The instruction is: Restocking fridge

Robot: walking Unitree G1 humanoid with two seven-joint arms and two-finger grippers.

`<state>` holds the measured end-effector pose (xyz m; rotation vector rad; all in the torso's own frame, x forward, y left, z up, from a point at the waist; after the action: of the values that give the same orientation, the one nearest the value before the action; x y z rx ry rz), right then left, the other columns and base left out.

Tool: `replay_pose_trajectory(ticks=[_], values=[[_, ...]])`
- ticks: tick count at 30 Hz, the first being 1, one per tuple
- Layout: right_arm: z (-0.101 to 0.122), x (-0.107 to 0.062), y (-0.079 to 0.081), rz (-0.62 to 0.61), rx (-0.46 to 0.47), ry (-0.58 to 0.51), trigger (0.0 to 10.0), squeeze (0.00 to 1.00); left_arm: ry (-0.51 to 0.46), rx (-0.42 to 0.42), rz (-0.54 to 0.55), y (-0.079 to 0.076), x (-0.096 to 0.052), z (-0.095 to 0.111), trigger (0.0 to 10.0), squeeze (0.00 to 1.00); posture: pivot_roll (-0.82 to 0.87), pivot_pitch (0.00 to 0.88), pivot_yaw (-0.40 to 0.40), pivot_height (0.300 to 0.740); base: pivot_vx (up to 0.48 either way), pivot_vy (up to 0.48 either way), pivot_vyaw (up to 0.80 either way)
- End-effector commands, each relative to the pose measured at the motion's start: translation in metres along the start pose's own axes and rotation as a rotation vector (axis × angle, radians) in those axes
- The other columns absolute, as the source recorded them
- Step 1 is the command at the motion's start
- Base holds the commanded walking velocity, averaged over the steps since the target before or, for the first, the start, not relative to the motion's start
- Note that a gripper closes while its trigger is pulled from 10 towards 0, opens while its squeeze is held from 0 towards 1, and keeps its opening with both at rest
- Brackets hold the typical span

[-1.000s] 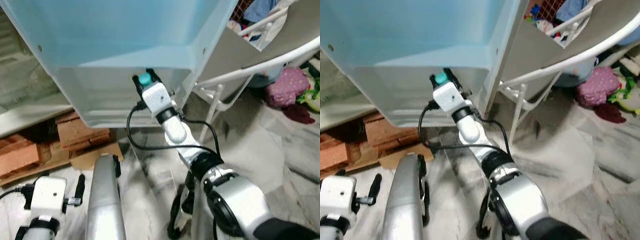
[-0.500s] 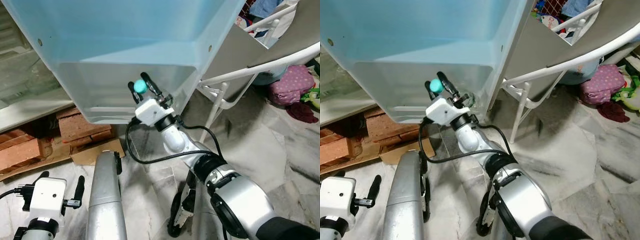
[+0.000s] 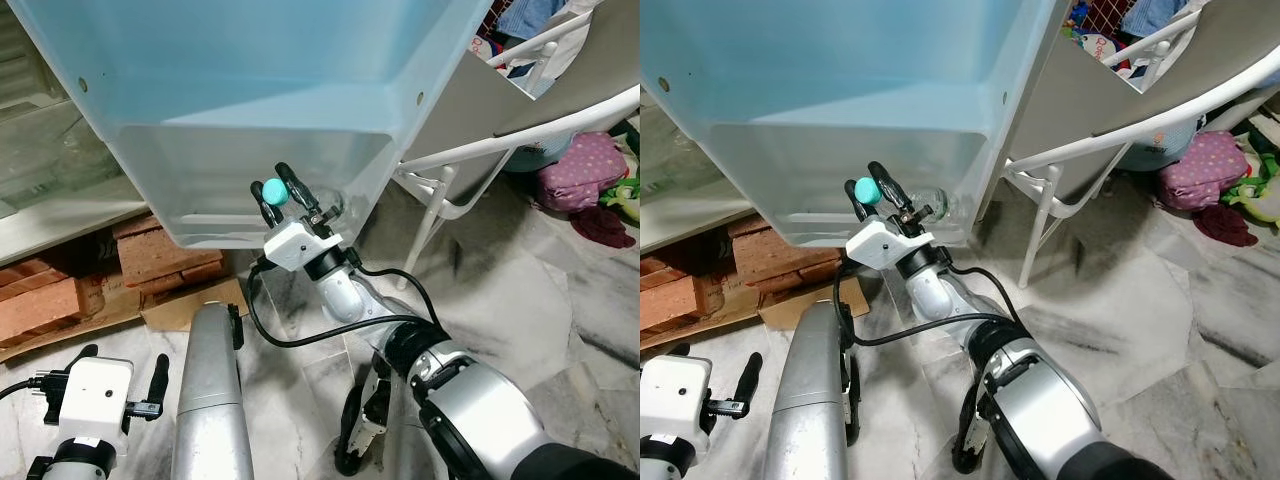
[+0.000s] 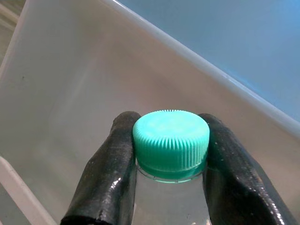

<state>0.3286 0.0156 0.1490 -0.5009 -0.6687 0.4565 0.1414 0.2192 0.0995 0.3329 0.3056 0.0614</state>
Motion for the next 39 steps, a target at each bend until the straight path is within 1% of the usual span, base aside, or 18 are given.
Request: replay_pose_trajectory(ticks=[1, 3, 5, 6, 7, 10, 16, 19, 22, 23, 24, 26, 28, 32, 34, 36, 37, 39], values=[[-0.019, -0.021, 0.014, 0.022, 0.029, 0.138, 10.0, 0.0, 0.013, 0.017, -0.013, -0.002, -0.006, -0.002, 10.0, 0.0, 0.41, 0.387, -0.119, 0.561, 0.0, 0.0, 0.0], [-0.011, -0.012, 0.011, -0.012, 0.03, 0.093, 10.0, 0.0, 0.007, 0.021, -0.008, -0.001, -0.007, -0.001, 10.0, 0.0, 0.41, 0.391, -0.121, 0.561, 0.0, 0.0, 0.0], [0.007, 0.006, 0.002, -0.077, 0.017, -0.015, 10.0, 0.0, 0.015, 0.022, 0.004, 0.0, -0.012, -0.002, 10.0, 0.0, 0.41, 0.394, -0.128, 0.561, 0.0, 0.0, 0.0], [0.007, 0.006, 0.002, -0.077, 0.017, -0.015, 10.0, 0.0, 0.015, 0.022, 0.004, 0.0, -0.012, -0.002, 10.0, 0.0, 0.41, 0.394, -0.128, 0.561, 0.0, 0.0, 0.0], [0.015, 0.015, -0.006, -0.116, 0.024, -0.056, 10.0, 0.0, 0.023, 0.023, 0.008, 0.001, -0.014, -0.004, 10.0, 0.0, 0.41, 0.399, -0.132, 0.561, 0.0, 0.0, 0.0], [0.026, 0.029, -0.019, -0.171, 0.02, -0.115, 10.0, 0.0, 0.029, 0.024, 0.012, 0.002, -0.016, -0.005, 10.0, 0.0, 0.41, 0.409, -0.136, 0.561, 0.0, 0.0, 0.0], [0.029, 0.033, -0.022, -0.189, -0.005, -0.129, 10.0, 0.0, 0.033, 0.025, 0.019, 0.003, -0.021, -0.004, 10.0, 0.0, 0.42, 0.421, -0.141, 0.561, 0.0, 0.0, 0.0], [0.027, 0.029, -0.015, -0.15, -0.023, -0.132, 10.0, 0.0, 0.037, 0.025, 0.022, 0.002, -0.023, -0.004, 10.0, 0.0, 0.43, 0.424, -0.141, 0.561, 0.0, 0.0, 0.0], [0.013, 0.017, -0.001, -0.094, -0.012, -0.032, 10.0, 0.0, 0.039, 0.025, 0.024, 0.003, -0.024, -0.004, 10.0, 0.0, 0.42, 0.431, -0.142, 0.561, 0.0, 0.0, 0.0], [0.006, 0.012, 0.002, -0.081, -0.006, 0.019, 10.0, 0.0, 0.039, 0.025, 0.024, 0.002, -0.024, -0.004, 10.0, 0.0, 0.43, 0.431, -0.142, 0.561, 0.0, 0.0, 0.0], [-0.007, 0.0, 0.009, -0.043, 0.001, 0.111, 10.0, 0.0, 0.038, 0.026, 0.023, 0.002, -0.023, -0.004, 10.0, 0.0, 0.43, 0.43, -0.143, 0.561, 0.0, 0.0, 0.0], [-0.022, -0.011, 0.011, -0.048, 0.054, 0.236, 10.0, 0.0, 0.036, 0.026, 0.023, 0.002, -0.023, -0.003, 10.0, 0.0, 0.43, 0.426, -0.145, 0.561, 0.0, 0.0, 0.0], [-0.03, -0.02, 0.015, -0.025, 0.062, 0.295, 10.0, 0.0, 0.035, 0.027, 0.023, 0.002, -0.022, -0.003, 10.0, 0.0, 0.43, 0.429, -0.144, 0.561, 0.0, 0.0, 0.0], [-0.038, -0.028, 0.018, -0.018, 0.1, 0.366, 10.0, 0.0, 0.035, 0.026, 0.024, 0.002, -0.022, -0.004, 10.0, 0.0, 0.43, 0.429, -0.145, 0.561, 0.0, 0.0, 0.0], [-0.045, -0.031, 0.017, -0.027, 0.128, 0.432, 10.0, 0.0, 0.032, 0.027, 0.023, 0.002, -0.02, -0.004, 10.0, 0.0, 0.43, 0.423, -0.147, 0.561, 0.0, 0.0, 0.0], [-0.046, -0.032, 0.017, -0.028, 0.129, 0.44, 10.0, 0.0, 0.032, 0.027, 0.023, 0.002, -0.019, -0.004, 10.0, 0.0, 0.42, 0.421, -0.147, 0.561, 0.0, 0.0, 0.0], [-0.053, -0.033, 0.011, -0.052, 0.154, 0.504, 10.0, 0.0, 0.03, 0.027, 0.023, 0.002, -0.017, -0.004, 10.0, 0.0, 0.42, 0.415, -0.147, 0.561, 0.0, 0.0, 0.0], [-0.059, -0.032, 0.004, -0.076, 0.179, 0.557, 10.0, 0.0, 0.026, 0.028, 0.023, 0.002, -0.013, -0.005, 10.0, 0.0, 0.42, 0.403, -0.147, 0.561, 0.0, 0.0, 0.0]])
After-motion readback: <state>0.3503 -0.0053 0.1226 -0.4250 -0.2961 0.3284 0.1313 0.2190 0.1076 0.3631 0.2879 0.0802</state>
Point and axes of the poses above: a point about 5 cm out from each wrist's last joint towards the gripper, its own x axis pointing out of the wrist towards the gripper, its own z axis along the axis of the wrist's last joint, y = z × x, the point moved 1 cm from there along x, pointing out of the wrist towards the gripper
